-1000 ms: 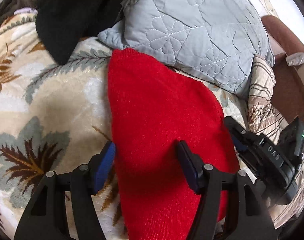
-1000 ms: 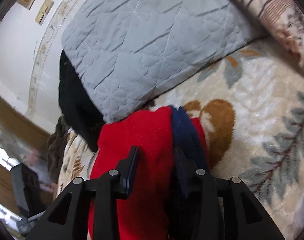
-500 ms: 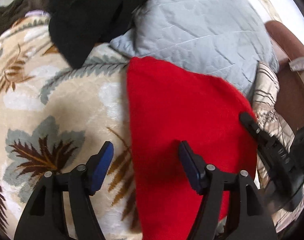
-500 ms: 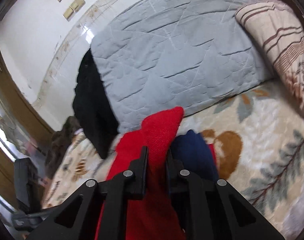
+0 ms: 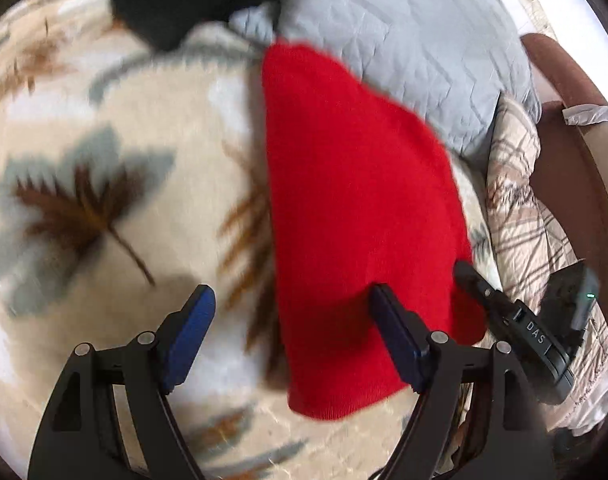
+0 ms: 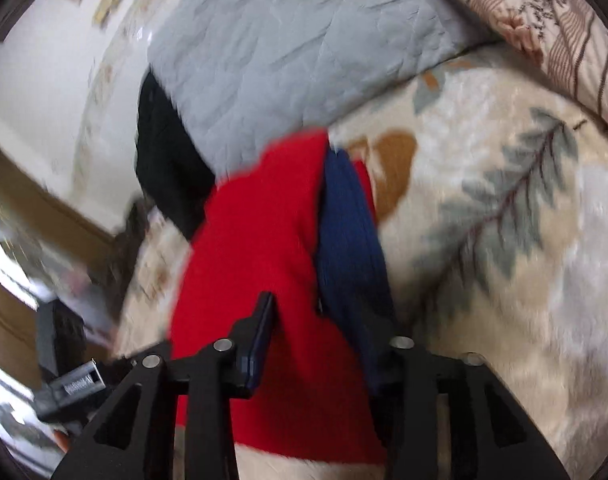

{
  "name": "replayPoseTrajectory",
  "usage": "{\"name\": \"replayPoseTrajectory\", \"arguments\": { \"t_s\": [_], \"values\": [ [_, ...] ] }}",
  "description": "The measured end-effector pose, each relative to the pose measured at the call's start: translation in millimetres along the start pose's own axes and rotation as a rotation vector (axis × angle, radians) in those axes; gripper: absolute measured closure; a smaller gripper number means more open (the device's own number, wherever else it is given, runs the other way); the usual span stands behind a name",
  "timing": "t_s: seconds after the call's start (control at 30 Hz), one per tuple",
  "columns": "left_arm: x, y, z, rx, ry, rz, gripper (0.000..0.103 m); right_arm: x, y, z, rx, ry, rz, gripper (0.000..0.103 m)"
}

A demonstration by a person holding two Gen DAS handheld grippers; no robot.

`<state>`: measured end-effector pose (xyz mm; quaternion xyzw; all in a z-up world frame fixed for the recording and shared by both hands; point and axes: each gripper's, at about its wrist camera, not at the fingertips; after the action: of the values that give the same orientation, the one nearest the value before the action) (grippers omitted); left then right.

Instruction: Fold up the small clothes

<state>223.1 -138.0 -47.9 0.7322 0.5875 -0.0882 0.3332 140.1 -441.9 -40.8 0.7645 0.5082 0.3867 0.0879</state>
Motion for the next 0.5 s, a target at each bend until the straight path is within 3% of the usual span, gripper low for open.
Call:
{"name": "replayPoseTrajectory", "arguments": {
  "t_s": [0.13, 0.23, 0.33, 0.43, 0.5],
  "values": [
    [10, -8, 5, 0.006, -0.024, -0.068, 0.022, 10, -6, -32, -0.135, 0.010, -0.042, 0.094],
    [6, -11, 5, 0.023, 0.004, -0.050, 0.022, -5, -13, -3, -0.035, -0.089, -0.021, 0.093],
    [-2, -13, -8, 0.014, 0.025, 0.001, 0.022, 1, -11, -8, -0.044, -0.102, -0.039, 0.089],
    [-1, -4, -26, -0.048, -0.008, -0.008, 0.022, 4, 6, -25, -0.101, -0.083, 0.004, 0.080],
    [3, 9, -29, -0.063, -0.033, -0.036, 0.022, -1, 17, -30, -0.129, -0.062, 0.056, 0.054]
  ]
}}
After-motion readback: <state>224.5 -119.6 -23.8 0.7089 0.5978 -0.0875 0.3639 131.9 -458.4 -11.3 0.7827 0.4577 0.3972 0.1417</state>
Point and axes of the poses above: each gripper's, at about its wrist camera, not at the fingertips, and z roughly the way its jaws point, x to its left, y to its top, and after that the axes turned 7 degrees about -y, right-handed
